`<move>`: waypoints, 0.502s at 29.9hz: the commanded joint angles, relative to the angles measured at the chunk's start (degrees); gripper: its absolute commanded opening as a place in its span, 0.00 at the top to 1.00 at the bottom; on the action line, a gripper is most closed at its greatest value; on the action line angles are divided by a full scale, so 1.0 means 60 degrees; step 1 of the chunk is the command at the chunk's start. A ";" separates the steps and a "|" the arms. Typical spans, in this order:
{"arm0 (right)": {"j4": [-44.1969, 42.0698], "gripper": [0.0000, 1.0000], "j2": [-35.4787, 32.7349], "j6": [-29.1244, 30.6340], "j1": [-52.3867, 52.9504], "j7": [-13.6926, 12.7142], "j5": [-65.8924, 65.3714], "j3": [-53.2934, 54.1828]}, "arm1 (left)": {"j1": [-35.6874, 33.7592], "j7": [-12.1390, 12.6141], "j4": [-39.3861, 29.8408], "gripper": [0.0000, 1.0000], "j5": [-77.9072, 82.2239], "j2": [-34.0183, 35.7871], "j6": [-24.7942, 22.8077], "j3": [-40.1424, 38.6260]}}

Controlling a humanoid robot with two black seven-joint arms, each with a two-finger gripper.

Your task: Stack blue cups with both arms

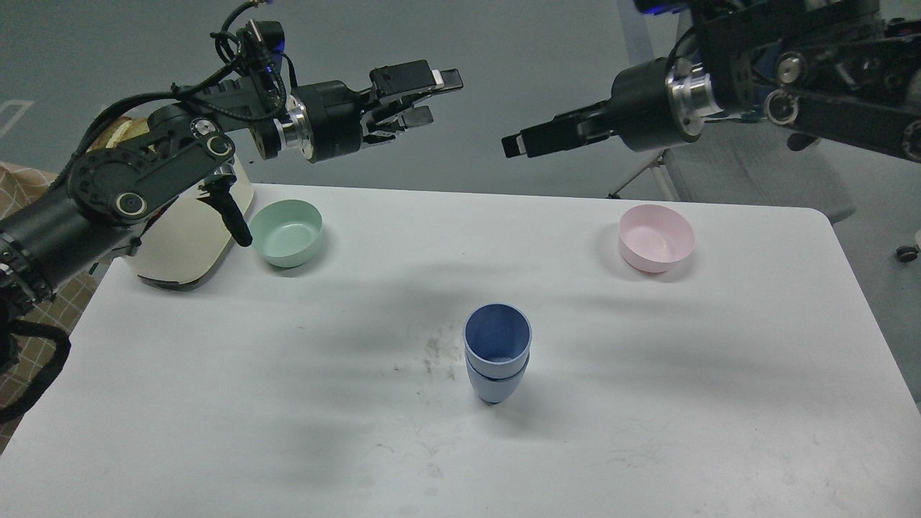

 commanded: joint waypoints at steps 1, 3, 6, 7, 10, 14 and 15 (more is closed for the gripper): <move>-0.0494 0.07 -0.0980 0.0004 -0.1767 0.0001 0.0928 0.2056 | 0.0304 0.0004 0.0222 0.02 -0.1771 -0.0184 0.0636 -0.0303; -0.0713 0.06 -0.1289 0.0004 -0.2953 0.0001 0.1280 0.3476 | 0.0392 -0.0010 0.0222 0.02 -0.2447 -0.0331 0.0973 -0.0318; -0.0890 0.06 -0.1408 -0.0010 -0.4989 0.0001 0.1982 0.5995 | 0.0684 -0.0025 0.0222 0.02 -0.2992 -0.0478 0.1312 -0.0391; -0.0949 0.06 -0.1364 0.0004 -0.5374 0.0001 0.2145 0.6484 | 0.0758 0.0004 0.0222 0.02 -0.3081 -0.0478 0.1298 -0.0449; -0.1153 0.05 -0.1145 0.0004 -0.6925 0.0001 0.2571 0.8314 | 0.1283 0.0092 0.0251 0.02 -0.3359 -0.0536 0.1239 -0.1106; -0.1666 0.04 -0.0458 0.0004 -0.7896 0.0001 0.2659 0.9431 | 0.2091 0.0179 0.0427 0.02 -0.3419 -0.1063 0.1005 -0.2133; -0.1899 0.04 -0.0064 0.0004 -0.8159 0.0001 0.2660 0.9767 | 0.2223 0.0383 0.0674 0.02 -0.3418 -0.1296 0.0831 -0.2425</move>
